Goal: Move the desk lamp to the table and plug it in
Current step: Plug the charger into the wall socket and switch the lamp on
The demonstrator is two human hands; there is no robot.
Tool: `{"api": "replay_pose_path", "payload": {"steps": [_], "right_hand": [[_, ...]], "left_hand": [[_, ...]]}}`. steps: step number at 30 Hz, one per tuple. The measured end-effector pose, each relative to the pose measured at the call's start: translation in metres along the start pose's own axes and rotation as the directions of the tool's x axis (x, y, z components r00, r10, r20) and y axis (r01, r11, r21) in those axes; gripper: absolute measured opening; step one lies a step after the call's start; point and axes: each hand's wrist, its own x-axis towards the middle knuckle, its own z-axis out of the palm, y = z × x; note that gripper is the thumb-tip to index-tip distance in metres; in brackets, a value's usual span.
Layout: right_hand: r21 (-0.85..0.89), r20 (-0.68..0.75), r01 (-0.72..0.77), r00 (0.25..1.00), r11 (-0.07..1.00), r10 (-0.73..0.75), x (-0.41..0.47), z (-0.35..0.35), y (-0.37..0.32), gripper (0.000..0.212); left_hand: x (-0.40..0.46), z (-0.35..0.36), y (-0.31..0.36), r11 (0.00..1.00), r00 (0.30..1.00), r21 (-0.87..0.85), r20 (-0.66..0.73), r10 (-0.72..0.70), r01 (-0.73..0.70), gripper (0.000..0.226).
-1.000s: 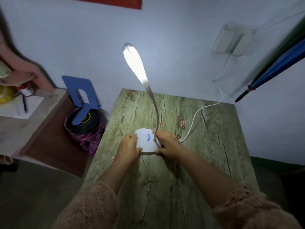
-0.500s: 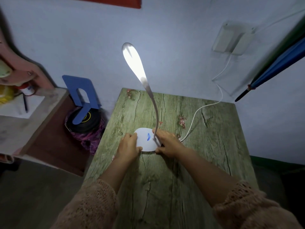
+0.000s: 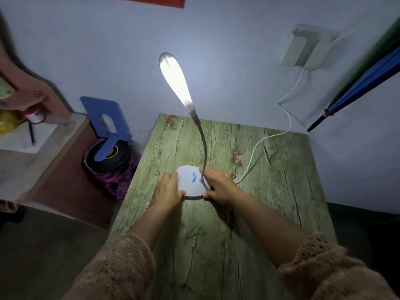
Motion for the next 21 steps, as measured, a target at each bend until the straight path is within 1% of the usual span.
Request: {"api": "replay_pose_path", "payload": {"steps": [15,17,20,21], "right_hand": [[-0.022,0.006,-0.002,1.0,1.0,0.002,-0.0015,-0.0039,-0.005,0.076],[-0.019,0.019,-0.004,1.0,1.0,0.004,-0.0019,-0.0048,-0.0049,0.078],[0.064,0.058,-0.068,0.996,0.996,0.064,-0.0025,-0.0062,-0.0044,0.079],[0.055,0.065,-0.074,0.995,0.996,0.071,-0.0022,-0.0061,-0.0041,0.08]], "left_hand": [[-0.0012,0.0012,-0.0016,0.999,1.0,0.034,-0.001,0.016,-0.016,0.056],[-0.001,0.0018,-0.0031,0.999,0.999,0.029,-0.015,0.038,-0.038,0.053],[-0.0005,0.0028,-0.0059,0.994,0.994,0.042,-0.034,0.104,-0.103,0.051],[-0.0007,0.0028,-0.0062,0.993,0.993,0.036,-0.039,0.111,-0.109,0.051]]}}
